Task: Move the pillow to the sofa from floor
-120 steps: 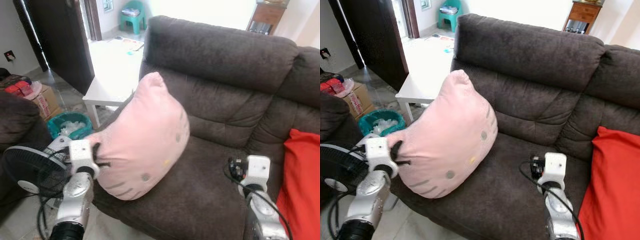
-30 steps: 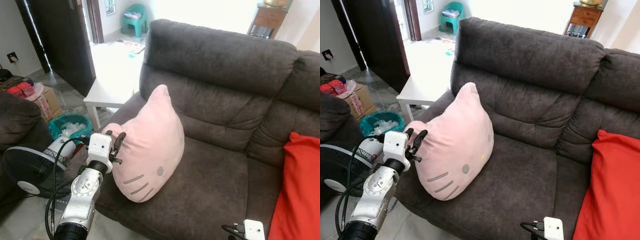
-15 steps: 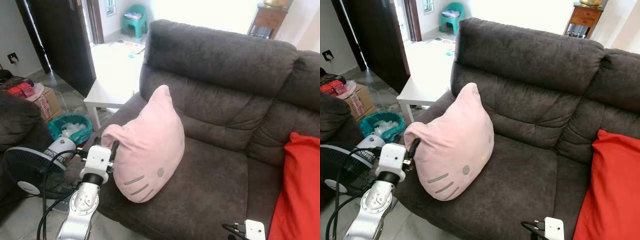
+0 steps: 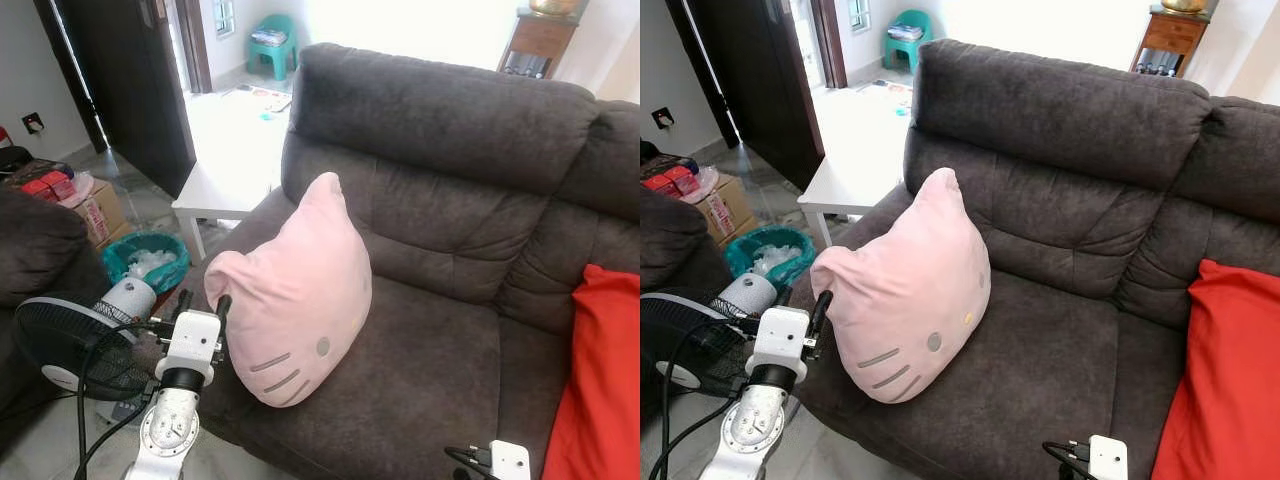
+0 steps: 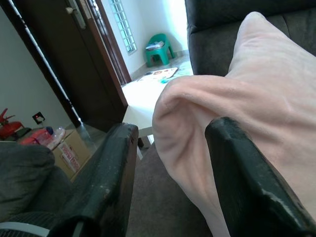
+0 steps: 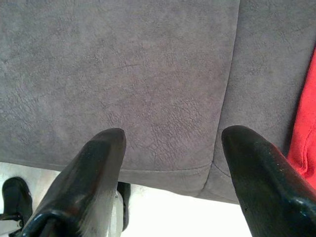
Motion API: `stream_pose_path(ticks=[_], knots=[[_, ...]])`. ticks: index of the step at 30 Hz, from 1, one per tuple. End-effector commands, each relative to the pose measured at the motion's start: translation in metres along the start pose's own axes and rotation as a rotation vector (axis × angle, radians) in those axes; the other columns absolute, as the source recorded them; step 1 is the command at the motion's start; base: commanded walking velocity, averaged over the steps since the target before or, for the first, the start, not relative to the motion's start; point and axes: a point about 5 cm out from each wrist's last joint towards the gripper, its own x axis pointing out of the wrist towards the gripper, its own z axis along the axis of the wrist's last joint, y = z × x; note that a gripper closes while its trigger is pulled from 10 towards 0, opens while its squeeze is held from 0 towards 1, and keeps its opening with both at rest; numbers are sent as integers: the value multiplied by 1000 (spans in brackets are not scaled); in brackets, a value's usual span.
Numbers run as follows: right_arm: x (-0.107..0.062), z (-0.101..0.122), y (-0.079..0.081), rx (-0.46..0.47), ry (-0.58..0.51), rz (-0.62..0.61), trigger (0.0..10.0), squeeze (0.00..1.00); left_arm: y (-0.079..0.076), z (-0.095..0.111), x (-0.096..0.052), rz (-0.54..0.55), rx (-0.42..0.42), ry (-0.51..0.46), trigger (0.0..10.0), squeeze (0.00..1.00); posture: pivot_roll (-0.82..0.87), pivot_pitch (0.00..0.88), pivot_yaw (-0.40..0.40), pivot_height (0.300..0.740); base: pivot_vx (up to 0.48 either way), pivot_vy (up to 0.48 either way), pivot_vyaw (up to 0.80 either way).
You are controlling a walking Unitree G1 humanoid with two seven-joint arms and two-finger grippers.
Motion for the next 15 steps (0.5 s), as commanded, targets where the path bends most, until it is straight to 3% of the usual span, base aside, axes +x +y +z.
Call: stream_pose_path(ticks=[1,15], knots=[[-1,-2,-1,18,-3,-6,10000,0,0,3,1,0,0,-11,10000,0,95,0,-53,740,0,0,0],[0,-1,5,42,-7,5,10000,0,4,3,6,-8,7,-6,10000,0,102,0,-31,740,0,0,0]])
